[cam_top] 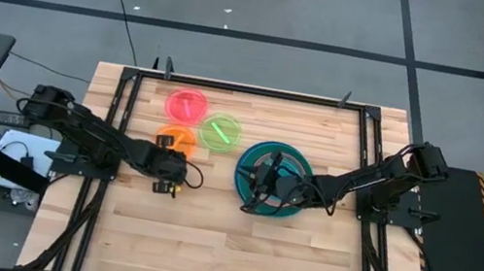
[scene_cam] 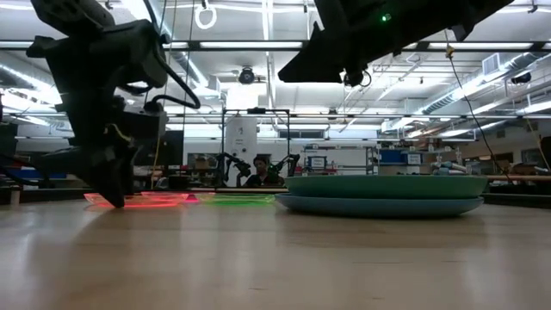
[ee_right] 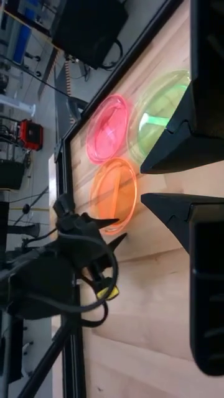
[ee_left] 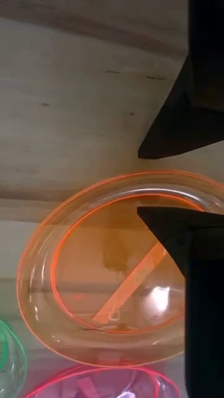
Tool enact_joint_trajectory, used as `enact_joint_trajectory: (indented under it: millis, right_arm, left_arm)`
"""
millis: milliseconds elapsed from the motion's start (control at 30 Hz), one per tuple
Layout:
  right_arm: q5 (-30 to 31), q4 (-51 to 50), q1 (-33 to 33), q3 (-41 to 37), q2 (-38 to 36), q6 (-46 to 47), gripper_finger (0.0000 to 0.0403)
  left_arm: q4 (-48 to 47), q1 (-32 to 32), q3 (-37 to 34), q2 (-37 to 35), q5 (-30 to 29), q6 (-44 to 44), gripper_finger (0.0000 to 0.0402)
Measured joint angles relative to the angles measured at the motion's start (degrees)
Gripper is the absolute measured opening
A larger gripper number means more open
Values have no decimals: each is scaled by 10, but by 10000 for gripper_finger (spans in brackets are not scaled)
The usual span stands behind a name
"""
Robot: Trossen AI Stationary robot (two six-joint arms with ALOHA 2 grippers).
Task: Stack plastic plates
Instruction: Stack the orange plate on top of the light blue plate
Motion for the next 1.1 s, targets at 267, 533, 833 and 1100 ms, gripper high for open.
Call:
enact_joint_trajectory:
  millis: [267,533,833,1100]
  right_arm:
    - [-9,19,-6,0,0,-34,71]
    - [-24,25,-14,0,0,-49,71]
    - [-24,27,-14,0,0,-58,71]
    - [-24,34,-14,0,0,-58,71]
  left_arm:
    - [-14,13,1,12,6,-12,141]
    - [-15,22,0,13,30,-15,74]
    - [-20,22,-1,13,32,-15,9]
    - [-58,12,13,16,9,-22,5]
